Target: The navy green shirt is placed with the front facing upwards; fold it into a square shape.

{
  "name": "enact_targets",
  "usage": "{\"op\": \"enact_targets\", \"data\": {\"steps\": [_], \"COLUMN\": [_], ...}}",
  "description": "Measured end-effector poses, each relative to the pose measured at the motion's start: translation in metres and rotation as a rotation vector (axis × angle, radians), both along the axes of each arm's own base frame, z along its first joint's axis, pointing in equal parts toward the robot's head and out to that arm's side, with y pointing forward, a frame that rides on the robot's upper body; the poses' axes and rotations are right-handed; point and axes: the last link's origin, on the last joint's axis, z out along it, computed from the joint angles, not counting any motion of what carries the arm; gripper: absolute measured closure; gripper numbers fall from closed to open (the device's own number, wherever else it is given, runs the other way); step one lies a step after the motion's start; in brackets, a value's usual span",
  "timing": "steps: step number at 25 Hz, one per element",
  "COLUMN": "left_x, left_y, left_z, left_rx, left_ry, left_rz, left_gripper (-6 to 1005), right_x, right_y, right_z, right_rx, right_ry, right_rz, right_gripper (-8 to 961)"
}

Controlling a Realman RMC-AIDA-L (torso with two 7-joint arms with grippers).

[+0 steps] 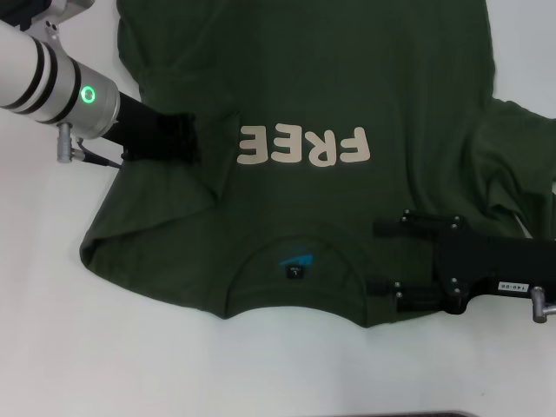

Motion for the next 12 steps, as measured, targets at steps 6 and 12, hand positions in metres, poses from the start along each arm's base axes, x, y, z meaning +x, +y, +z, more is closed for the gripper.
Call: {"op": "enact_targets", "data": {"steps": [6, 12], "left_x": [0.009, 0.026], "left_y": [-0.003, -0.006], "left_z": [0.004, 0.003], "left_rx": [-0.032, -0.057], "left_ry": [-0.027, -0.13], "left_rz": [-0.016, -0.051], "left_gripper": [991, 993], "right_x": [0.0, 0.0], "right_y": [0.0, 0.001], "right_z": [0.0, -0.001], "right_rx": [0.0, 0.002], "right_ry": [0.0, -0.003], "right_rz": [-0.001, 0.0], "right_gripper": [82, 82]}}
